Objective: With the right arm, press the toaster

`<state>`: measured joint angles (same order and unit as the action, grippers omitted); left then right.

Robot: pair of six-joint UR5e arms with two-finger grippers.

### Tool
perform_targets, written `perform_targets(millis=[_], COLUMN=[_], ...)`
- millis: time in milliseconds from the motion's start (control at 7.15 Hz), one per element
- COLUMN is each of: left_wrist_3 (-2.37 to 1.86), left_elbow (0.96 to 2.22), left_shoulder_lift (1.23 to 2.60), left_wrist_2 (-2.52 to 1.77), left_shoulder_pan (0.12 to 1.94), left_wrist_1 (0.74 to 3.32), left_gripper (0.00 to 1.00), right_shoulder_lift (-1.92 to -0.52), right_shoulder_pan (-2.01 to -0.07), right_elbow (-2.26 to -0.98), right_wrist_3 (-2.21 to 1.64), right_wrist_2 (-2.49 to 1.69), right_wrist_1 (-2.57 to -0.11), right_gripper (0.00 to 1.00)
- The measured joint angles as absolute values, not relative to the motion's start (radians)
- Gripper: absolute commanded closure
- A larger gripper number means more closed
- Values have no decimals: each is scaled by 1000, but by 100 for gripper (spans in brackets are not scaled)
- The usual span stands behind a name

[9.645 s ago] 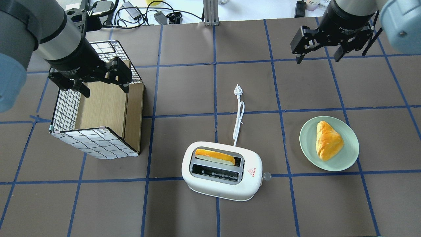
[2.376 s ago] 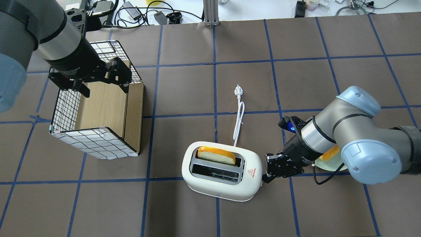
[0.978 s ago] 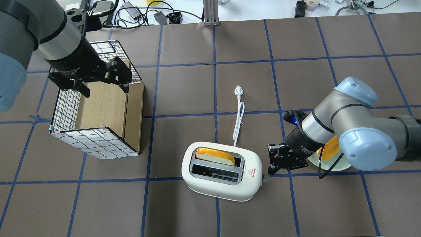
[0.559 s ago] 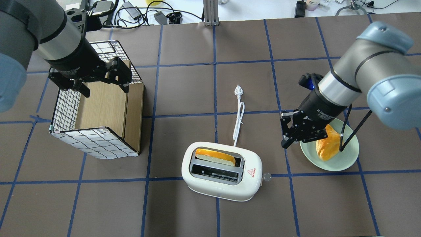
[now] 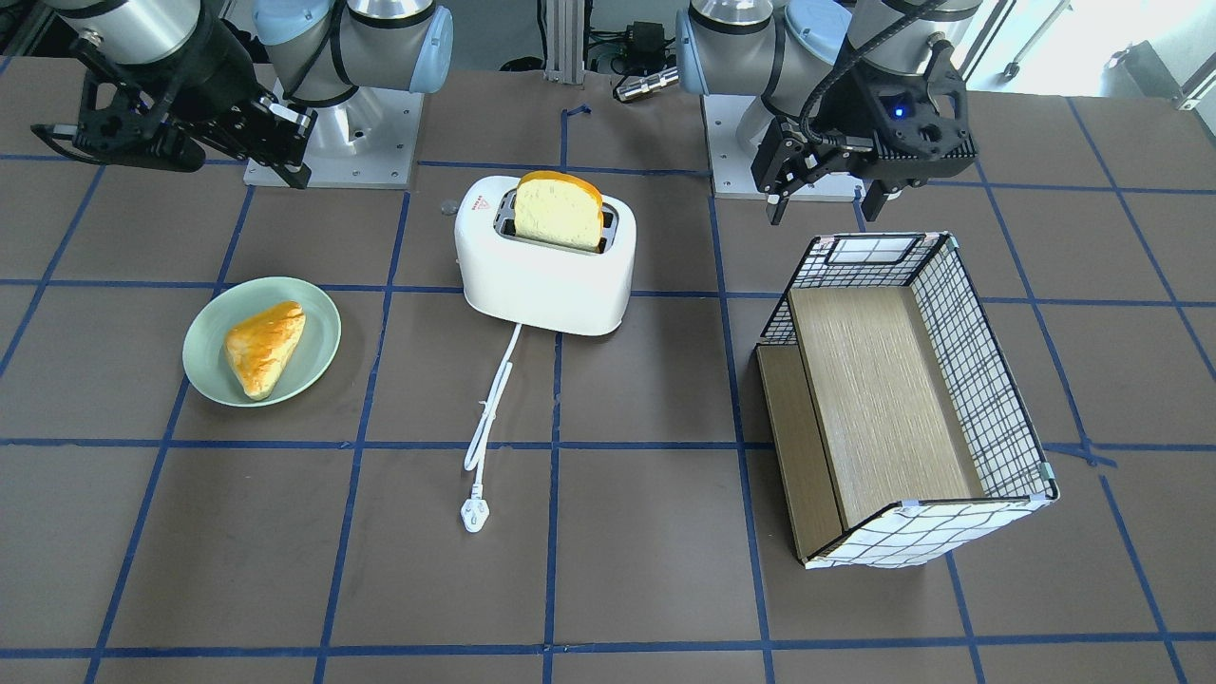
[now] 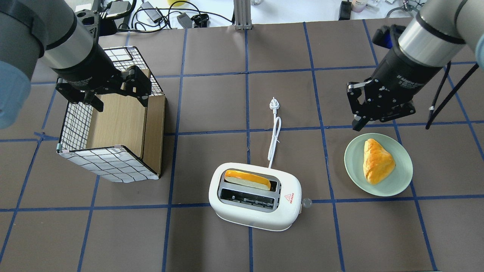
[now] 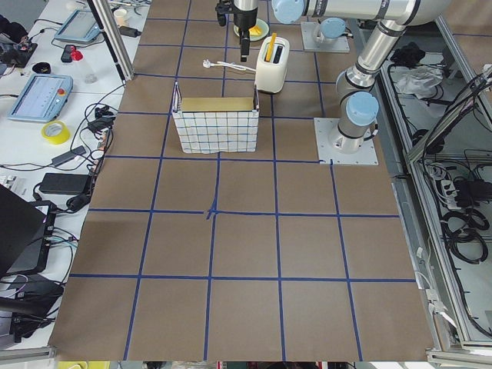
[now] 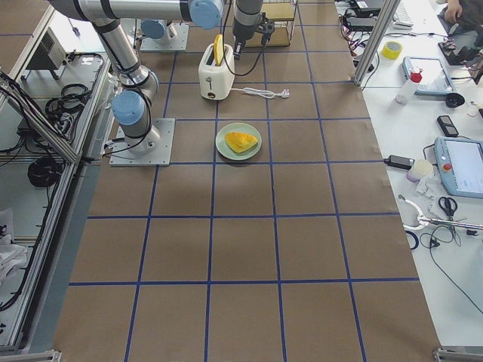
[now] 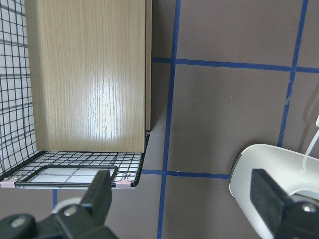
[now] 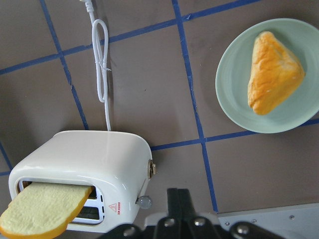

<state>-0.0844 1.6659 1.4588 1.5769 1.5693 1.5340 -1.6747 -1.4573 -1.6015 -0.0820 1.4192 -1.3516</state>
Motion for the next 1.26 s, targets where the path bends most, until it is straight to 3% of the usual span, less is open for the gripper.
perform_targets(millis=[419, 839, 1258], left_wrist_3=[-84, -83, -80], left_elbow=[1666, 1667, 1663], left_shoulder_lift=[1459, 1459, 1470], left_wrist_2=[1577, 1573, 1568], left_shoulder_pan=[1569, 1572, 1575], left_wrist_1=[1534, 1531, 1524], left_gripper=[0, 0, 0], right_shoulder_lift=[-1637, -1522, -1482], right_shoulder_pan=[-1504, -1578, -1575], right_elbow=[-1539, -1387, -1374], right_wrist_3=[9, 15, 13], right_wrist_2=[1552, 1619, 1551], right_wrist_1=[-1486, -1529, -1632], right_gripper=[0, 0, 1])
